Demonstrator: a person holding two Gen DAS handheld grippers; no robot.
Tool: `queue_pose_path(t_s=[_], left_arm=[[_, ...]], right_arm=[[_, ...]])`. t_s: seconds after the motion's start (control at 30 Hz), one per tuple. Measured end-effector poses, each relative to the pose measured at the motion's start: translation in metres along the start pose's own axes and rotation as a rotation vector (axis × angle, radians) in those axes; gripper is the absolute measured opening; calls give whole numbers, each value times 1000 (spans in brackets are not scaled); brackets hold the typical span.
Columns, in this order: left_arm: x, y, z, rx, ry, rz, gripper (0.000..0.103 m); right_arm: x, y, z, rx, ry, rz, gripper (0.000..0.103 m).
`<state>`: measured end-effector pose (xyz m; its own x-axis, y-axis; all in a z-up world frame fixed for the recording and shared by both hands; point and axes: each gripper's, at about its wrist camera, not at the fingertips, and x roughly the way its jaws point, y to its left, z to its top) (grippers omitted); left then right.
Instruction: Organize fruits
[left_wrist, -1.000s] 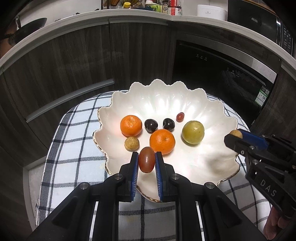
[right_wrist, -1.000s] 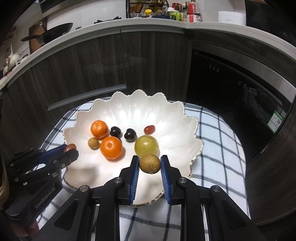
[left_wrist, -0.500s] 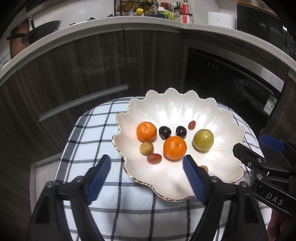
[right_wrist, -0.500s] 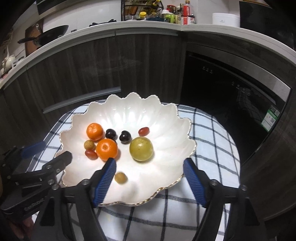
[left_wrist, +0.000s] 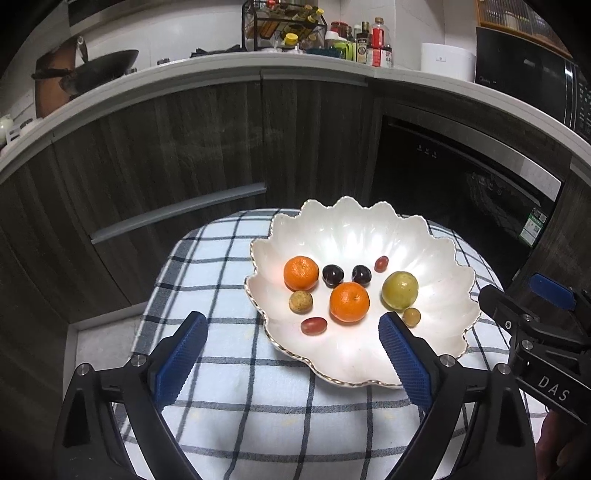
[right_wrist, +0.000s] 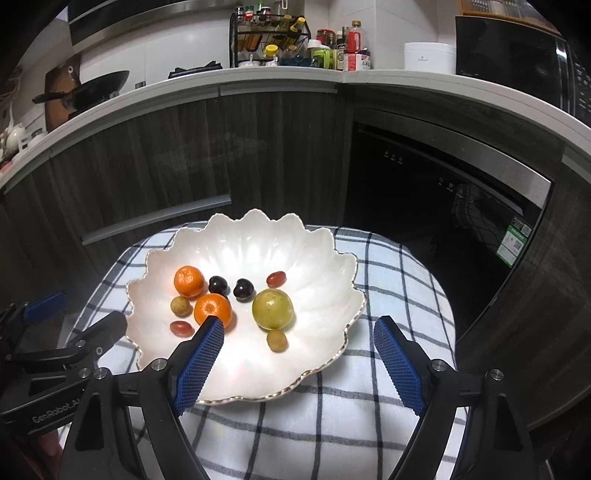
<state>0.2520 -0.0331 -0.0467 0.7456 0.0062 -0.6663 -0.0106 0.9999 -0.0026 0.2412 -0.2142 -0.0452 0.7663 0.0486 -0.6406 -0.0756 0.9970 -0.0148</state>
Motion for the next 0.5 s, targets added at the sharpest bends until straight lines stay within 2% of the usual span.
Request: queue_pose_path(t_s=[0.17, 0.5], left_arm=[[-17, 2, 0, 2, -21, 5, 98], [-44, 2, -6, 15, -46, 21, 103]], right_arm=[[-15, 0, -2, 11, -23, -13, 91], [-44, -4, -9, 42, -46, -34, 92]])
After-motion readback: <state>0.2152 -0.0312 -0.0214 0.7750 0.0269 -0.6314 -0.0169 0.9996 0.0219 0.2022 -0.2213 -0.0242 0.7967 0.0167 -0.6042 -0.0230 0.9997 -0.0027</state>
